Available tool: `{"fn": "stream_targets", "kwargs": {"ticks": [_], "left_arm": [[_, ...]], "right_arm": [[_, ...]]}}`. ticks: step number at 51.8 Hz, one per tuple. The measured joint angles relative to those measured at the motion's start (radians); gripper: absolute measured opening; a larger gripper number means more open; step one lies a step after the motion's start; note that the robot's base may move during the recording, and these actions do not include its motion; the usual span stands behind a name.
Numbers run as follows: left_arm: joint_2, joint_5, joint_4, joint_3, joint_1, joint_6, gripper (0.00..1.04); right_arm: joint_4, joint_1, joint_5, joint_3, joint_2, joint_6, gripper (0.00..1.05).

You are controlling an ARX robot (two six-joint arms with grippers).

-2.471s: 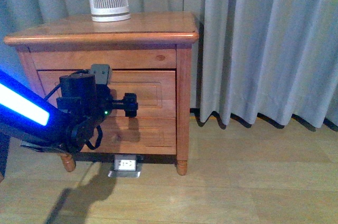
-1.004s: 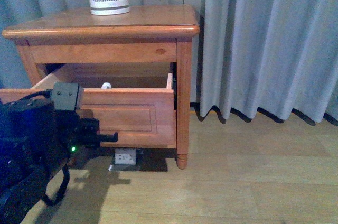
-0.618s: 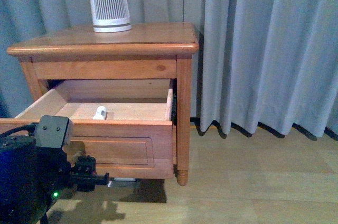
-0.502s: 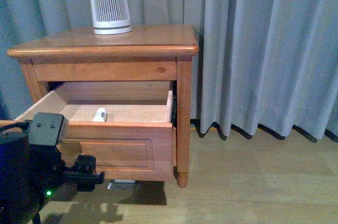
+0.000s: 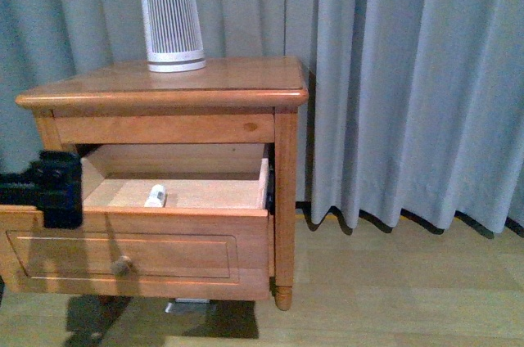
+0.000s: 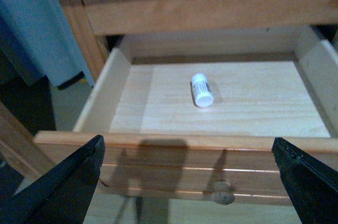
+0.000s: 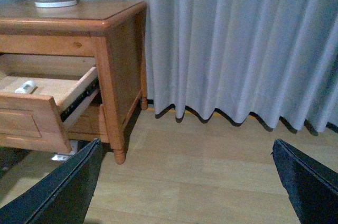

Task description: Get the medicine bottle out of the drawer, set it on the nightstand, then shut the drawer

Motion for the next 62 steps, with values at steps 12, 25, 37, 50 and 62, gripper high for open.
{"fn": "stream_targets", "kwargs": {"ticks": [12,25,37,50,62], "left_arm": [[-0.389,-0.043,-0.159,-0.131,-0.008,0.006,0.98],[-0.583,-0.041,-0.146,-0.3,-0.029,-0.065,0.85],[-0.724,0.014,-0.139,-0.429,0.02,-0.086,0.38],[-0.86,0.097,-0.208,-0.497,0.105,-0.092,0.03],[-0.974,0.098,-0.285,-0.533,0.105,-0.092,0.03]], "right_arm": [[0.0,0.0,0.0,0.0,0.0,0.0,0.98],[0.0,0.0,0.0,0.0,0.0,0.0,0.98],[0.0,0.0,0.0,0.0,0.0,0.0,0.98],[0.0,0.0,0.0,0.0,0.0,0.0,0.98],[0.0,0.0,0.0,0.0,0.0,0.0,0.98]]}}
